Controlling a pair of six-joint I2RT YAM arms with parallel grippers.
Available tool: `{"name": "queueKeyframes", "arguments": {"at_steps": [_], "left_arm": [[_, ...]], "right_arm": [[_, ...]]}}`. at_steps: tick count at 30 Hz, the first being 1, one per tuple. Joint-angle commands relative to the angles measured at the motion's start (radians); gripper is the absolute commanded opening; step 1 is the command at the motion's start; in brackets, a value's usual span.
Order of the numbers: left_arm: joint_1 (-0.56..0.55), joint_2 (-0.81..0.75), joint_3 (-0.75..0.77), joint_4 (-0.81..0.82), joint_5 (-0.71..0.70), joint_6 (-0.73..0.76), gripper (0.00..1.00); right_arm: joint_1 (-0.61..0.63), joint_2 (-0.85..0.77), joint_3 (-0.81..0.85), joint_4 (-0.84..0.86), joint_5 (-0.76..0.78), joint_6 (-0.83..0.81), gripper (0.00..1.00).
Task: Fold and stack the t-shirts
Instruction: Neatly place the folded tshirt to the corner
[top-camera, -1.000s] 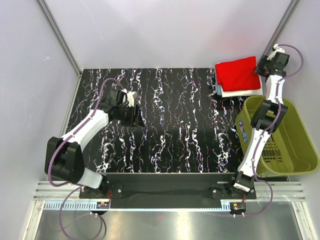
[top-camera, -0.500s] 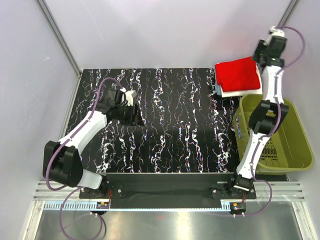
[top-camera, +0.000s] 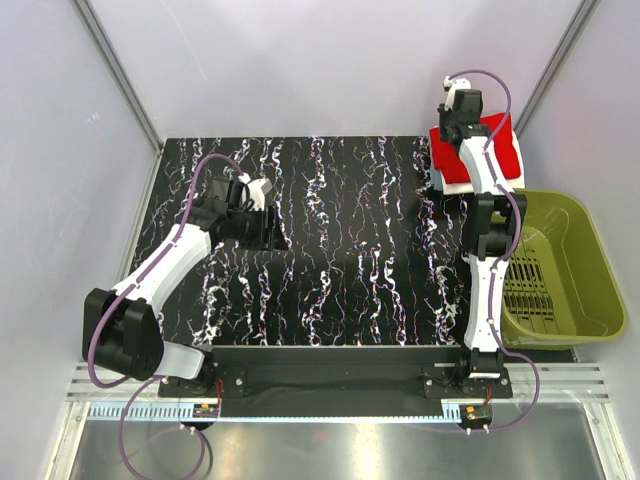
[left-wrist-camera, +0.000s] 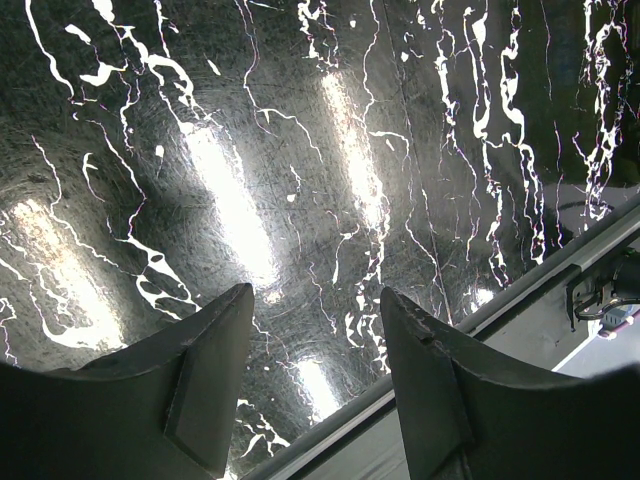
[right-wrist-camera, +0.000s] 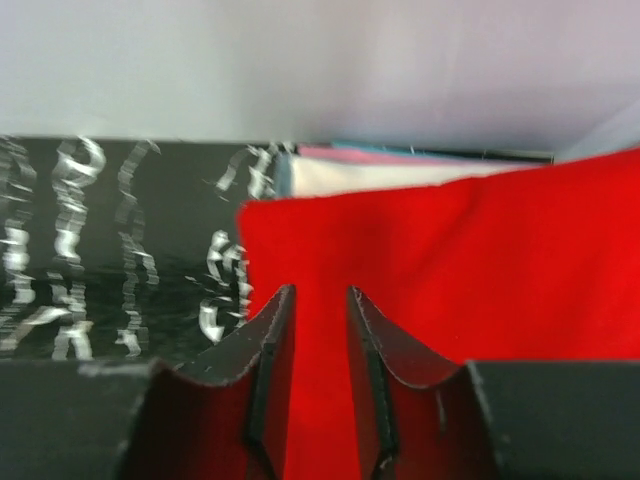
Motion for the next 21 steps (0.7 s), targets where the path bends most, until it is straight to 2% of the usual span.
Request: {"name": "queueKeyframes", "arguments": {"at_steps": [1, 3, 4, 12, 21], "left_arm": [[0.005, -0.033, 0.004, 0.031, 0.028, -0.001, 0.59], [0.005, -0.027, 0.004, 0.03, 0.025, -0.001, 0.59], [0.005, -0.025, 0.006, 0.03, 0.025, 0.0, 0.59], [0.005, -0.018, 0.001, 0.028, 0.028, 0.0, 0.59], [0.005, -0.035, 0.0, 0.03, 0.04, 0.002, 0.59]], "right_arm": [[-0.017, 0.033, 0.059, 0.007, -0.011, -0.049, 0.34], [-0.006, 0.032, 0.037, 0.021, -0.032, -0.059, 0.43], [-0.002, 0.029, -0.001, 0.063, -0.018, -0.068, 0.44], [0.07, 0.032, -0.082, 0.251, 0.154, -0.172, 0.42], [0.11, 0.107, -0.004, 0.248, 0.275, -0.273, 0.41]]}}
